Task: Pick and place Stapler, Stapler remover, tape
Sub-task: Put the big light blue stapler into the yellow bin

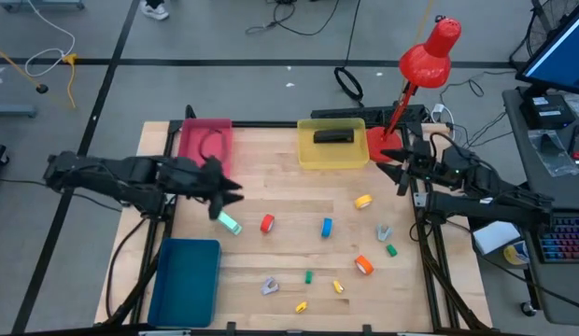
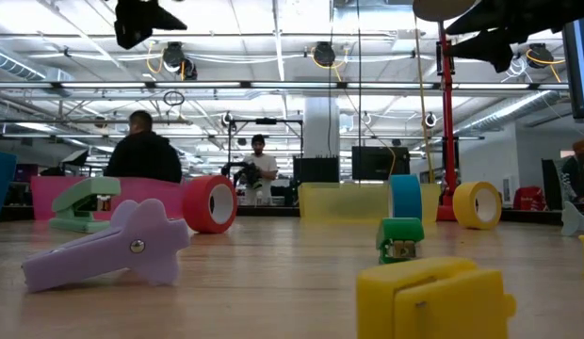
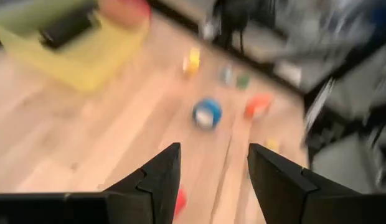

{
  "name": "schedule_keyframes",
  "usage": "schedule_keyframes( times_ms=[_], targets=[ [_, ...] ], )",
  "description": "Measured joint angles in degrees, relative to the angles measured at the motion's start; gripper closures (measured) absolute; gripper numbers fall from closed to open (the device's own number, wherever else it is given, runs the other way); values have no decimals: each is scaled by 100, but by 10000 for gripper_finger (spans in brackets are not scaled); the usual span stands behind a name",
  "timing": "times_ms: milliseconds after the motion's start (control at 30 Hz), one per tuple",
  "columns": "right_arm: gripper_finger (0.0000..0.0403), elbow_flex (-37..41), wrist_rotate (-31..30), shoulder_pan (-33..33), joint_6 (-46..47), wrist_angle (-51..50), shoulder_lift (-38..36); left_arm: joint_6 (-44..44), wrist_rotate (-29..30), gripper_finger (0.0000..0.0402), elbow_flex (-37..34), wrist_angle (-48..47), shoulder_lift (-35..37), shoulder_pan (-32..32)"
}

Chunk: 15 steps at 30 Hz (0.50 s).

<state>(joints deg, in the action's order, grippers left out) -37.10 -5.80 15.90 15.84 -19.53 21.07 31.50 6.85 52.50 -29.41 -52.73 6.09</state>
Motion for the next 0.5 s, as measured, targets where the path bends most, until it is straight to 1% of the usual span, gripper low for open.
schedule_keyframes(
  times_ms=[100,200,367,500],
  targets=[
    [179,0,-4,0,0,1,-43,-361,-153,215,305,-828,-493,88],
    [179,0,-4,0,2,3,-58,-627,-239,215,466,-1597,-837,139],
    [179,0,-7,0,63,2,-58,-1152,-238,215,497,-2762,-1148,228],
    [179,0,-7,0,63,2,-56,-1637,-235,215,497,-3380,-1350,298]
  ],
)
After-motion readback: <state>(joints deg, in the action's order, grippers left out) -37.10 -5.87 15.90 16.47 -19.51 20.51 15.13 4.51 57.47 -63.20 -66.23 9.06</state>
